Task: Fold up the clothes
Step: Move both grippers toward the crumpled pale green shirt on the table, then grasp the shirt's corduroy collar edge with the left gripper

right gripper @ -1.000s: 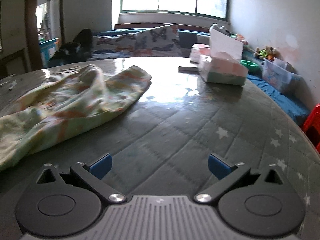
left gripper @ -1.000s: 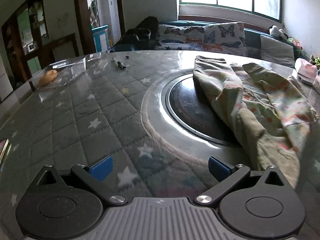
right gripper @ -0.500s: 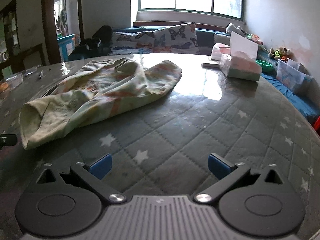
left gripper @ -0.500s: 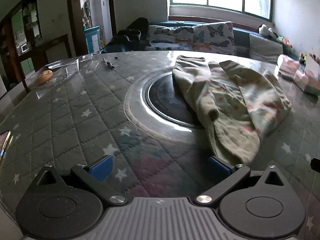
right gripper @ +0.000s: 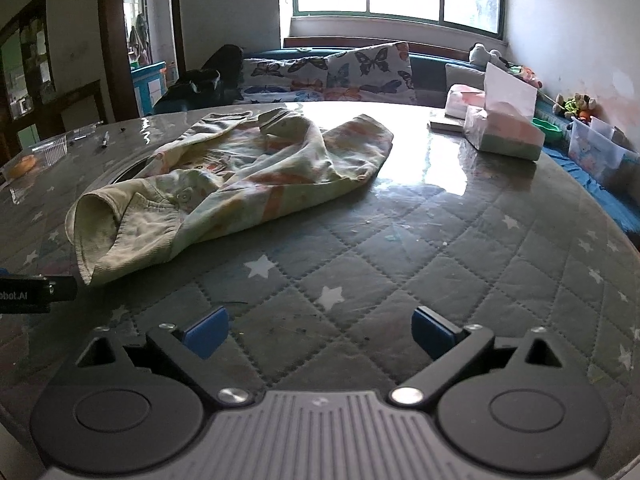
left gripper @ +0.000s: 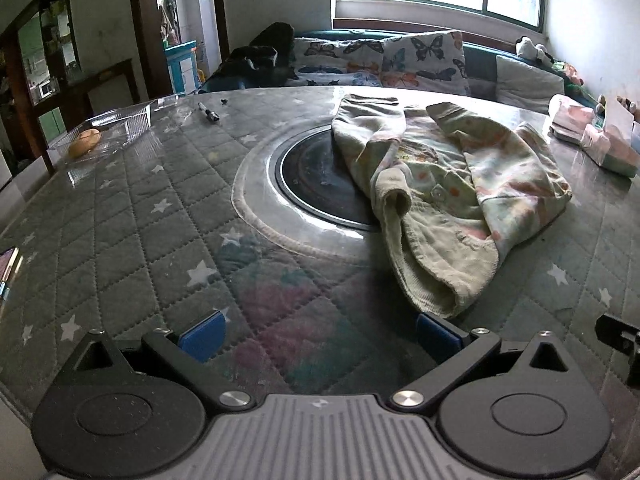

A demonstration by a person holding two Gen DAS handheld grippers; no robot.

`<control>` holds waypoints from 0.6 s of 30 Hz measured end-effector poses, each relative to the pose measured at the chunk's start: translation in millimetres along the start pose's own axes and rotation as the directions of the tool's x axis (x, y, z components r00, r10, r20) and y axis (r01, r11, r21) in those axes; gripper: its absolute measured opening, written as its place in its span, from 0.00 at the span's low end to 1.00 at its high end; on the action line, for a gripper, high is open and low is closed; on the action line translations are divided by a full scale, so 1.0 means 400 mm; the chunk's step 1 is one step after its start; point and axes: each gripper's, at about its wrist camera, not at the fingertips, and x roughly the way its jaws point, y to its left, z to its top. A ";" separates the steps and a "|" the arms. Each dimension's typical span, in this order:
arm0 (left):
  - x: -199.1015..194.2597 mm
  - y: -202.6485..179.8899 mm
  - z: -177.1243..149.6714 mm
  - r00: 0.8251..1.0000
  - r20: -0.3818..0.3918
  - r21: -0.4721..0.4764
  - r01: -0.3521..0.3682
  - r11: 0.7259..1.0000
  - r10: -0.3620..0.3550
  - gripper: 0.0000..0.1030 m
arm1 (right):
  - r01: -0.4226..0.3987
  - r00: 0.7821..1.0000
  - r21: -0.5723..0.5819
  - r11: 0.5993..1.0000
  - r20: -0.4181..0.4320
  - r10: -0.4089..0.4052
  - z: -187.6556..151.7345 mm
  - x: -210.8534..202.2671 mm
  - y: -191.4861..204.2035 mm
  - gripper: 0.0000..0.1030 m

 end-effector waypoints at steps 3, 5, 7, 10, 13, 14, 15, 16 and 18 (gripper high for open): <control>0.007 -0.004 0.011 1.000 -0.002 0.005 -0.002 1.000 0.002 1.00 | -0.007 1.000 -0.003 1.000 -0.005 0.007 0.007 0.004 0.004 0.95; 0.011 -0.008 0.020 1.000 -0.004 0.009 -0.001 1.000 0.001 1.00 | -0.008 1.000 -0.005 1.000 -0.010 0.008 0.015 0.012 0.008 0.94; 0.013 -0.011 0.030 1.000 -0.002 0.016 0.001 1.000 -0.001 1.00 | -0.010 1.000 -0.005 1.000 -0.014 0.010 0.023 0.017 0.010 0.94; 0.016 -0.015 0.046 1.000 0.007 0.026 0.000 1.000 0.000 1.00 | -0.016 1.000 -0.005 1.000 -0.017 0.016 0.033 0.022 0.010 0.92; 0.018 -0.017 0.068 1.000 0.020 0.032 0.000 0.999 0.000 1.00 | -0.023 1.000 -0.011 1.000 -0.020 0.023 0.045 0.030 0.011 0.91; 0.020 -0.018 0.077 1.000 0.025 0.035 0.000 0.999 -0.001 1.00 | -0.025 0.999 -0.015 1.000 -0.020 0.025 0.049 0.033 0.012 0.91; 0.021 -0.019 0.086 1.000 0.030 0.038 0.001 0.999 -0.002 1.00 | -0.023 1.000 -0.018 1.000 -0.018 0.023 0.056 0.035 0.013 0.90; 0.023 -0.021 0.096 0.999 0.034 0.042 0.002 0.999 -0.003 1.00 | -0.023 1.000 -0.020 1.000 -0.019 0.022 0.062 0.039 0.014 0.90; 0.027 -0.024 0.116 0.999 0.044 0.050 0.004 0.999 -0.006 1.00 | -0.030 0.999 -0.021 0.999 -0.019 0.030 0.072 0.044 0.013 0.90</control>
